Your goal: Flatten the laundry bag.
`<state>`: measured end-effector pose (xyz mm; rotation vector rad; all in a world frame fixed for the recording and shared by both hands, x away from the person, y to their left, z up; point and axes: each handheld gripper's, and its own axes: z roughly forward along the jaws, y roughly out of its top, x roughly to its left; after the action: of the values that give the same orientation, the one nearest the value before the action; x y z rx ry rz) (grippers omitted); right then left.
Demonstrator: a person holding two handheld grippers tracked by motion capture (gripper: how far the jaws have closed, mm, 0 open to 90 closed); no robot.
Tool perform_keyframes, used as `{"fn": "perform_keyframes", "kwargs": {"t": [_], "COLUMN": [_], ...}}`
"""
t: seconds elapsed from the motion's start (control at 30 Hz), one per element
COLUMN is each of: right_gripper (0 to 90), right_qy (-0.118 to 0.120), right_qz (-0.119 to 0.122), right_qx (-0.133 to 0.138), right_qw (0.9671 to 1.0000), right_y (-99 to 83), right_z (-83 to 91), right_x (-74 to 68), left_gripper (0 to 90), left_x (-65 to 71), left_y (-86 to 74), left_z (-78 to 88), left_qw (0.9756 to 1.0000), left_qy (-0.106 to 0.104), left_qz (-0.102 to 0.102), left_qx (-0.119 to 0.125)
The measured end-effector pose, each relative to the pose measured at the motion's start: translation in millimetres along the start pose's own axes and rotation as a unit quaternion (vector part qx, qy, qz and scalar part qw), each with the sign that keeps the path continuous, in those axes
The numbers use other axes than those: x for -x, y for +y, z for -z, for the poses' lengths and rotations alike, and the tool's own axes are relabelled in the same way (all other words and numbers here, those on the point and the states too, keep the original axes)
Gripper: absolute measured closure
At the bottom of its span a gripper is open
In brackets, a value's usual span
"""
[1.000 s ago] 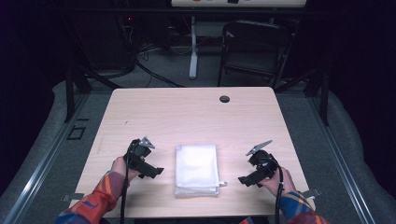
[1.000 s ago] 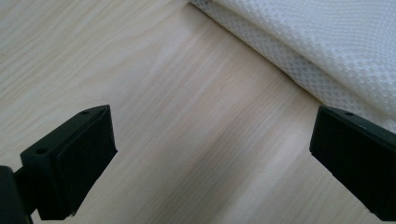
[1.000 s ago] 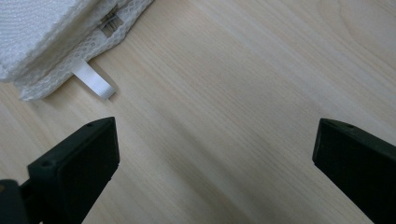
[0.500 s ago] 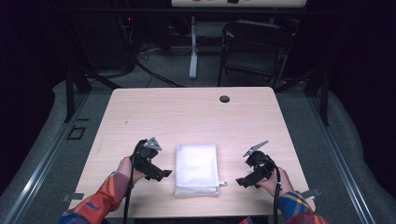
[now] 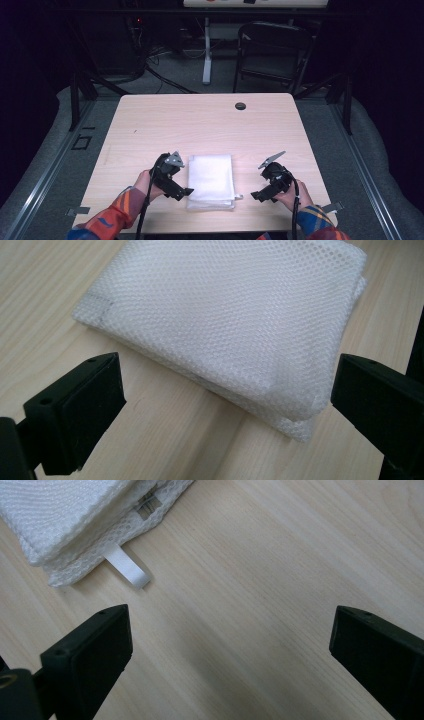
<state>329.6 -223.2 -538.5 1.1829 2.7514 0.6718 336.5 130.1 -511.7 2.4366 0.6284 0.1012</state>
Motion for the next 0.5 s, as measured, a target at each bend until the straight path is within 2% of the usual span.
{"fn": "perform_keyframes", "kwargs": {"t": [0.2,0.33,0.5], "right_gripper": [3.7,4.1,5.6], "right_qy": [0.004,0.008,0.01], "right_qz": [0.001,-0.003,-0.003], "right_qx": [0.002,0.007,0.006], "right_qw": [1.0,0.9999,0.9999], "right_y": [1.3,1.4,1.4], "right_z": [-0.9,-1.5,-1.5], "right_x": [-1.9,-3.0,-3.0], "left_gripper": [0.6,0.7,4.7], "left_x": [4.7,11.6,19.7], "left_y": [5.1,10.1,14.7], "left_z": [-6.1,-12.9,-22.6], "left_qw": [0.9999,0.9993,0.9983], "left_qy": [-0.006,-0.014,-0.021], "left_qz": [-0.015,-0.034,-0.051], "left_qx": [-0.005,-0.011,-0.021]}}
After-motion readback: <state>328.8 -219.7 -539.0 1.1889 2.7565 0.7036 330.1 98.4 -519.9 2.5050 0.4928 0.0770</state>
